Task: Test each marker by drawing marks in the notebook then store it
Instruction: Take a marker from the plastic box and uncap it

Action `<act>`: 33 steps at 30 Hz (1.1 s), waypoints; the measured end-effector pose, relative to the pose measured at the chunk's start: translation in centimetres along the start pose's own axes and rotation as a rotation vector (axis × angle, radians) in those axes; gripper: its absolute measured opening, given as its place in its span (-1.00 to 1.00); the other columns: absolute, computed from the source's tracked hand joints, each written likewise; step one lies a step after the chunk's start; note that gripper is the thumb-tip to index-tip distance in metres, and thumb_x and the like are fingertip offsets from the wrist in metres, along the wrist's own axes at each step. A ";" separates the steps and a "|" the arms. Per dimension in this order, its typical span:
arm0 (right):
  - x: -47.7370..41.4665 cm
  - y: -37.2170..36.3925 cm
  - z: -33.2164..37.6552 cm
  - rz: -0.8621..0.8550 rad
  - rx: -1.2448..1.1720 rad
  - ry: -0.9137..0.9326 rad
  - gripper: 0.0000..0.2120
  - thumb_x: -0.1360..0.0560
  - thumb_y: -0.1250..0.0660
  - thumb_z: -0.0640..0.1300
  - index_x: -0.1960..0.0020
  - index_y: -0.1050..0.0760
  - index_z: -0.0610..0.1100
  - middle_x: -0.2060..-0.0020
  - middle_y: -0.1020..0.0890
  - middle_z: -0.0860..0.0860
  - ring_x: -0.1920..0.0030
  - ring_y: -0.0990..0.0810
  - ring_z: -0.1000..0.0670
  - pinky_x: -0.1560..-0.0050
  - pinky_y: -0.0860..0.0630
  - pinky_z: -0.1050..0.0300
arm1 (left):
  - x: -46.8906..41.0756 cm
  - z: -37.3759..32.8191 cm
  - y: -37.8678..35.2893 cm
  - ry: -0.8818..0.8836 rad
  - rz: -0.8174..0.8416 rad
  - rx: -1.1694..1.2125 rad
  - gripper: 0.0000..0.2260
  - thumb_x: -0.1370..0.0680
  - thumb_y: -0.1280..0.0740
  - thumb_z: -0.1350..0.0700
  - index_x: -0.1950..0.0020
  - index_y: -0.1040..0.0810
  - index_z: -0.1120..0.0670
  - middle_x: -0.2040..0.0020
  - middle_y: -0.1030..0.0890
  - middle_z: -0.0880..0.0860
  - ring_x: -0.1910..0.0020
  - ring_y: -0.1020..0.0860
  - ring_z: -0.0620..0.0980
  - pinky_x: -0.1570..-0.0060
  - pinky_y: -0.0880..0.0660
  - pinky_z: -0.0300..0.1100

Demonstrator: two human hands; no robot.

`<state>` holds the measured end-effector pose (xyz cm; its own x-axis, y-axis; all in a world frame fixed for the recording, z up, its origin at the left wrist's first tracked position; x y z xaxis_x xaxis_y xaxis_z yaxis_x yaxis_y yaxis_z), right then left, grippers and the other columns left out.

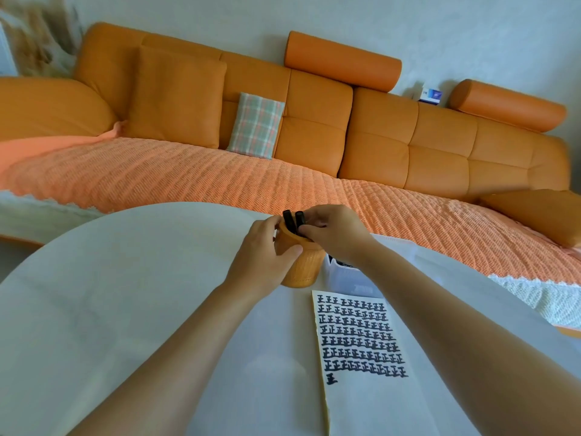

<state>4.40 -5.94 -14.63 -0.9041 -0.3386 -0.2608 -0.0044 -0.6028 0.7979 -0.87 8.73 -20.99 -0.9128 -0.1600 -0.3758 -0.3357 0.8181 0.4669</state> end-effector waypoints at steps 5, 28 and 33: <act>0.7 2.9 -2.0 -0.074 -0.019 -0.016 -0.82 -0.58 -0.32 -0.07 -0.14 -0.62 0.05 0.01 -0.65 0.16 0.01 -0.59 0.14 0.10 -0.49 0.27 | 0.9 -0.9 0.4 -0.082 -0.209 -0.119 -0.58 -0.51 -0.40 -0.01 -0.31 -0.37 0.02 -0.23 -0.42 0.03 -0.09 -0.47 -0.02 0.09 -0.51 -0.23; 0.4 2.3 -7.5 0.415 0.545 -0.169 -0.77 -0.57 -0.33 -0.08 -0.19 -0.61 -0.04 -0.15 -0.64 -0.04 -0.16 -0.57 -0.10 -0.22 -0.52 -0.03 | 6.6 0.0 -4.7 -0.367 0.315 -0.506 -0.68 -0.63 -0.15 -0.05 -0.39 -0.32 -0.09 -0.32 -0.41 -0.13 -0.25 -0.36 -0.10 -0.26 -0.34 -0.20; 1.2 3.4 -6.4 0.220 0.442 -0.090 -0.79 -0.64 -0.20 -0.01 -0.24 -0.50 0.05 -0.05 -0.61 -0.03 0.07 -0.60 -0.06 0.08 -0.60 -0.02 | 6.4 -0.3 -4.4 -0.352 0.340 -0.487 -0.68 -0.63 -0.15 -0.06 -0.39 -0.33 -0.11 -0.32 -0.42 -0.14 -0.26 -0.37 -0.12 -0.27 -0.34 -0.20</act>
<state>6.01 -13.00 -15.69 -0.9372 -0.3477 -0.0284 0.0273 -0.1543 0.9876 -5.31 3.94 -25.26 -0.8835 0.3175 -0.3443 -0.1861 0.4367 0.8802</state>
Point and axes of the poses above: each hand's wrist, its own x-axis away from the middle knuckle, its own y-axis out of the back of the hand, z = x × y, the point moved 3 cm from there along -x, towards the middle knuckle
